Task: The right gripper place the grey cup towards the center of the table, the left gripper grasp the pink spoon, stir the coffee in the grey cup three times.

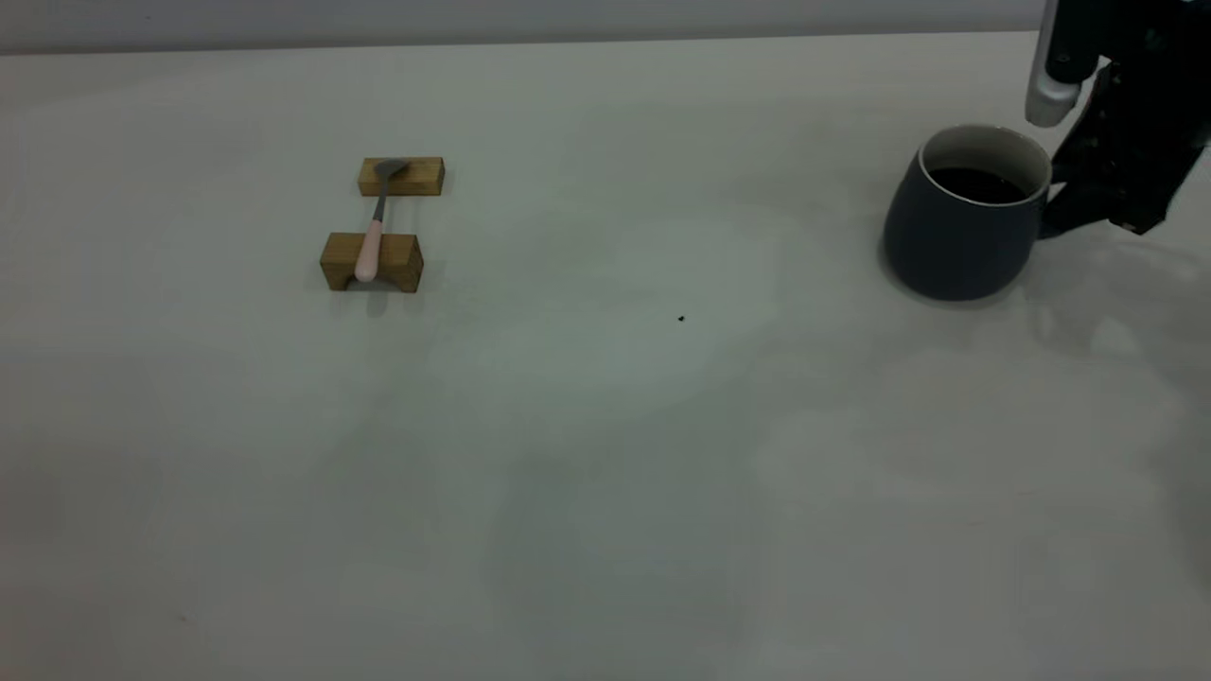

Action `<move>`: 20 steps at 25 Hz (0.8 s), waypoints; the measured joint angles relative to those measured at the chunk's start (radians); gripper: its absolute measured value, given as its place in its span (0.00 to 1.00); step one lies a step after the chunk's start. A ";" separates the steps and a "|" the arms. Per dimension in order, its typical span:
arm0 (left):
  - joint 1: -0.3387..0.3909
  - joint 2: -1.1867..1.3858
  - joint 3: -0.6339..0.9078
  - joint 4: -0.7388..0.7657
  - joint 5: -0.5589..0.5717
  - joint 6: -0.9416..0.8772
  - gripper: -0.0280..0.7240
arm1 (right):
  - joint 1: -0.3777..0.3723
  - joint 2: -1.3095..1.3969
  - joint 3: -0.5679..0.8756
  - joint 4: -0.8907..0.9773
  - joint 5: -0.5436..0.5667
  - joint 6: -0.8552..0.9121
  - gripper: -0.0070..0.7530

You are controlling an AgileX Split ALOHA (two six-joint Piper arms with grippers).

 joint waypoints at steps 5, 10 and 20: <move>0.000 0.000 0.000 0.000 0.000 0.000 0.71 | 0.050 0.011 -0.021 0.009 0.016 -0.003 0.66; 0.000 0.000 0.000 0.000 0.000 0.000 0.71 | 0.135 0.013 -0.021 0.016 0.019 -0.003 0.66; 0.000 0.000 0.000 0.000 0.000 0.000 0.71 | 0.295 0.067 -0.105 0.137 0.046 -0.003 0.66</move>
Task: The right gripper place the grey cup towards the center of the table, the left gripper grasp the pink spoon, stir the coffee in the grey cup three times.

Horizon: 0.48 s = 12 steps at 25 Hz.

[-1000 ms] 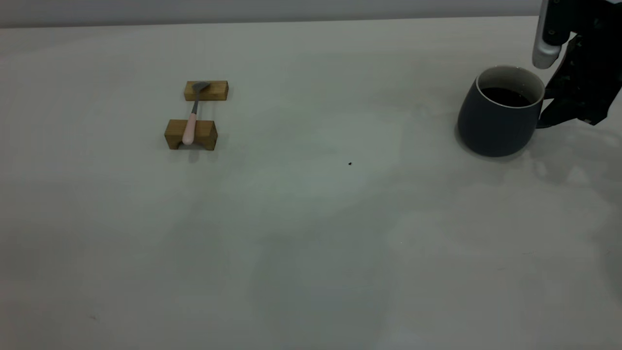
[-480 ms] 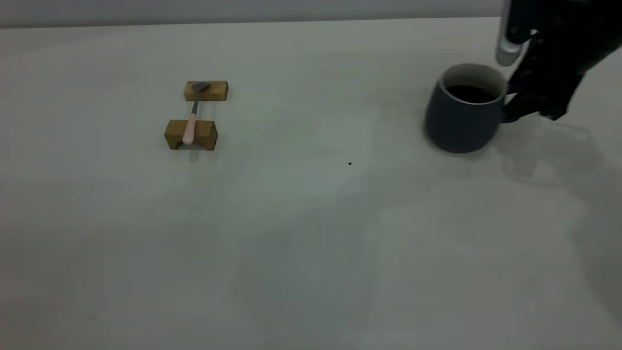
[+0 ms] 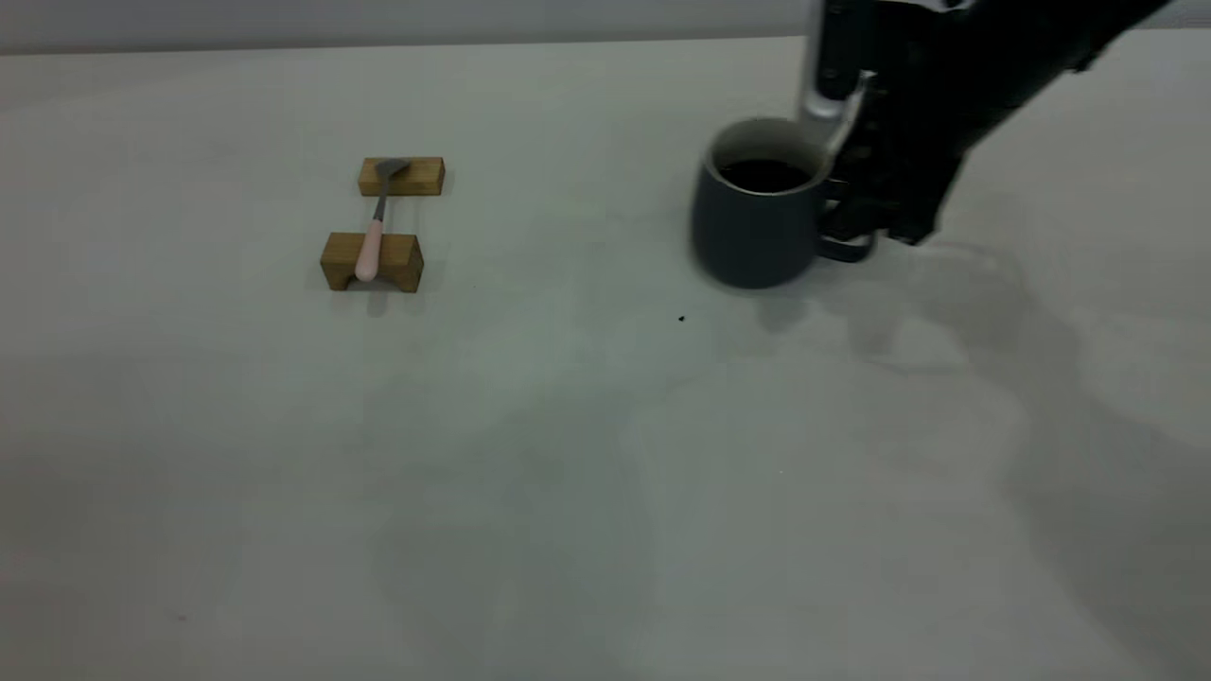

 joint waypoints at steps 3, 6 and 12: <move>0.000 0.000 0.000 0.000 0.000 0.000 0.71 | 0.036 0.026 -0.036 0.054 0.011 0.000 0.66; 0.000 0.000 0.000 0.000 0.000 0.000 0.71 | 0.066 0.037 -0.057 0.077 0.018 0.000 0.66; 0.000 0.000 0.000 0.000 0.000 0.000 0.71 | 0.117 0.057 -0.104 0.078 0.028 0.000 0.66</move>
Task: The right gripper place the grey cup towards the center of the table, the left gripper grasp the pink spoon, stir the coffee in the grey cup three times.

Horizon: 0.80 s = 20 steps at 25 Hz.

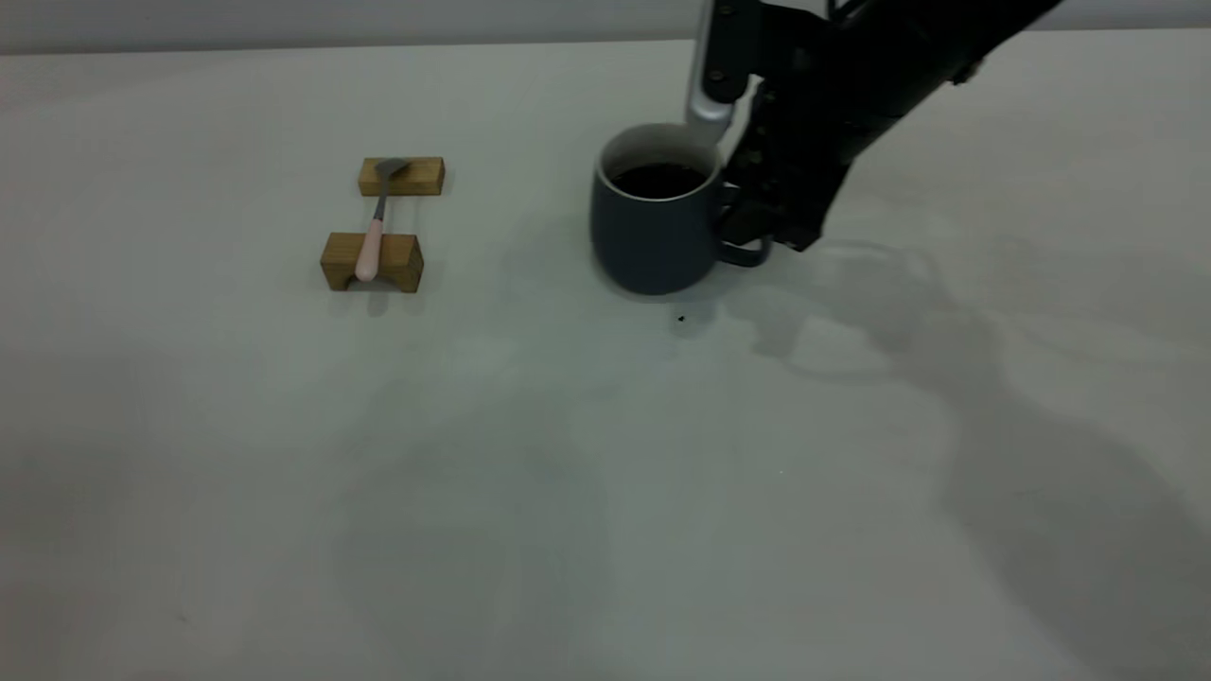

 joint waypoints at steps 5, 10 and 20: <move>0.000 0.000 0.000 0.000 0.000 0.001 0.71 | 0.018 0.010 -0.021 0.006 0.013 0.011 0.66; 0.000 0.000 0.000 0.000 0.000 0.001 0.71 | -0.005 -0.017 -0.021 -0.016 0.046 0.200 0.66; 0.000 0.000 0.000 0.000 0.000 0.001 0.71 | -0.041 -0.314 -0.021 -0.324 0.413 1.132 0.66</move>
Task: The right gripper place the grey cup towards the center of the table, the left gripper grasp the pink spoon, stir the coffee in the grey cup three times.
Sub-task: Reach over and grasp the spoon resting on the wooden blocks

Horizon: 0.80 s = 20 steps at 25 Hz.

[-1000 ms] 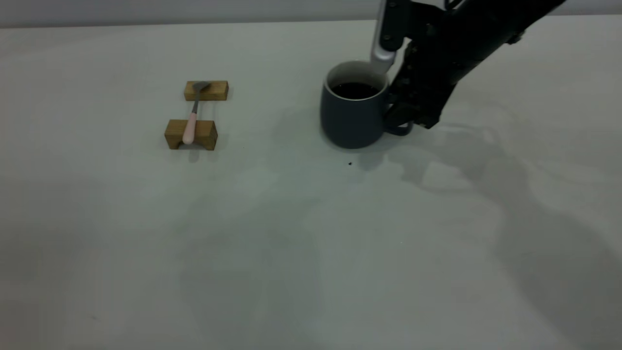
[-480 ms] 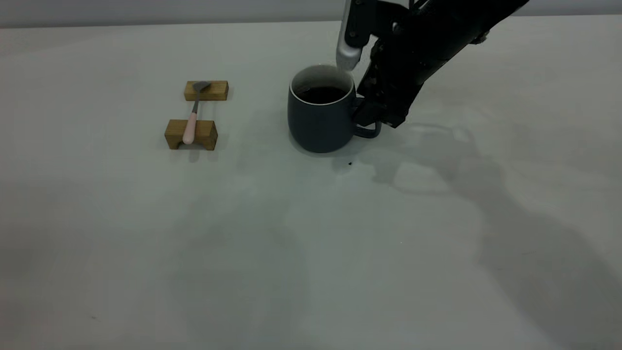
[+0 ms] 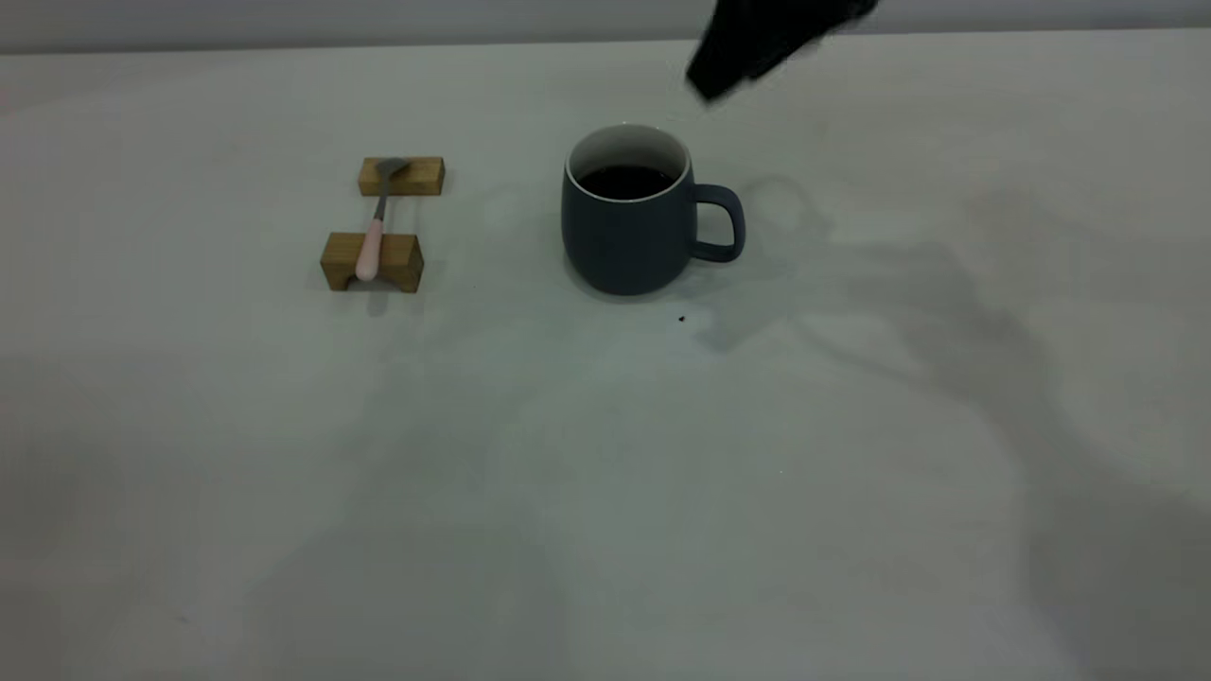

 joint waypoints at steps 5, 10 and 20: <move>0.000 0.000 0.000 0.000 0.000 0.000 0.71 | 0.000 -0.244 0.026 -0.408 0.235 0.612 0.66; 0.000 0.000 0.000 0.000 0.000 0.000 0.71 | -0.002 -0.550 0.264 -0.682 0.329 0.866 0.66; 0.000 0.000 0.000 0.000 0.000 0.000 0.71 | -0.069 -1.107 0.847 -0.763 0.369 1.028 0.66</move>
